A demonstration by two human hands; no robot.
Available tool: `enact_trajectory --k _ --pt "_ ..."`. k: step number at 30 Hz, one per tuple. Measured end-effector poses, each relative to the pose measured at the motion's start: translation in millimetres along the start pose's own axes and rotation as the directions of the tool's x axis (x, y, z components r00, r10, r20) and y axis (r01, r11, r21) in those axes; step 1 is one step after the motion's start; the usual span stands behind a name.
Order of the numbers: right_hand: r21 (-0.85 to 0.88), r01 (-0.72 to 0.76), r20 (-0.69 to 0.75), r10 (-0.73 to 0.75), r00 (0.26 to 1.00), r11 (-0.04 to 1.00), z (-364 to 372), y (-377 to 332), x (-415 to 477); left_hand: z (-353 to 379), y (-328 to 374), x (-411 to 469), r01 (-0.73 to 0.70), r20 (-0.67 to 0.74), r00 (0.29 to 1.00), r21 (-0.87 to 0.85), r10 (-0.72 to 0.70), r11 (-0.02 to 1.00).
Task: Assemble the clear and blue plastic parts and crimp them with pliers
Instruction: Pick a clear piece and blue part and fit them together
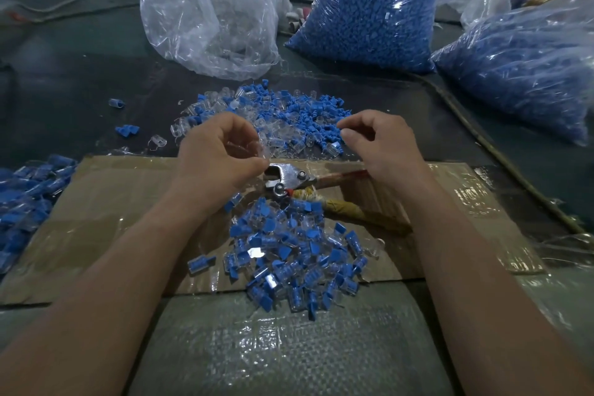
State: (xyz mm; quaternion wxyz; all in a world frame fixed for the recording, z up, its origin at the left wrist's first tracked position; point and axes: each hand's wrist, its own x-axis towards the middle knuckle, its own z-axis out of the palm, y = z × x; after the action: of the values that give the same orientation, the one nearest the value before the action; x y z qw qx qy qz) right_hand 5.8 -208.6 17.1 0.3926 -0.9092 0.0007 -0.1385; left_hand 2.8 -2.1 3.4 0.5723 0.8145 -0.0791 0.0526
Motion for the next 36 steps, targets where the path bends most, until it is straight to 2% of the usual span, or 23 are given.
enact_trajectory --k 5,9,12,20,24,27,31,33,36 --pt "0.212 0.049 0.114 -0.074 0.991 0.976 16 -26 -15 2 3 -2 -0.102 -0.001 0.995 0.065 0.103 0.993" --pt "0.257 0.088 0.166 -0.133 0.977 0.962 25 -34 -19 2 3 -4 -0.185 -0.006 0.982 0.064 0.186 0.981" --pt "0.256 0.085 0.205 -0.14 0.969 0.963 27 -33 -21 3 2 -5 -0.195 0.02 0.981 0.09 0.194 0.977" --pt "0.24 0.073 0.245 -0.133 0.96 0.968 28 -32 -21 3 0 -2 -0.116 0.037 0.993 0.104 0.112 0.988" --pt "0.235 0.077 0.259 -0.139 0.956 0.969 29 -31 -21 -10 -3 5 0.061 -0.005 0.998 0.05 -0.06 0.997" --pt "0.221 0.077 0.264 -0.136 0.955 0.972 29 -30 -20 -21 -4 7 0.142 0.109 0.983 0.075 -0.15 0.987" --pt "0.216 0.071 0.268 -0.129 0.955 0.974 29 -29 -20 -23 -3 6 0.136 0.289 0.933 0.271 -0.216 0.953" --pt "0.213 0.069 0.271 -0.127 0.954 0.974 29 -29 -20 -22 -3 6 0.094 0.296 0.933 0.344 -0.203 0.934" --pt "0.196 0.075 0.275 -0.128 0.953 0.978 28 -28 -20 -21 -5 6 0.068 0.291 0.941 0.337 -0.172 0.939"
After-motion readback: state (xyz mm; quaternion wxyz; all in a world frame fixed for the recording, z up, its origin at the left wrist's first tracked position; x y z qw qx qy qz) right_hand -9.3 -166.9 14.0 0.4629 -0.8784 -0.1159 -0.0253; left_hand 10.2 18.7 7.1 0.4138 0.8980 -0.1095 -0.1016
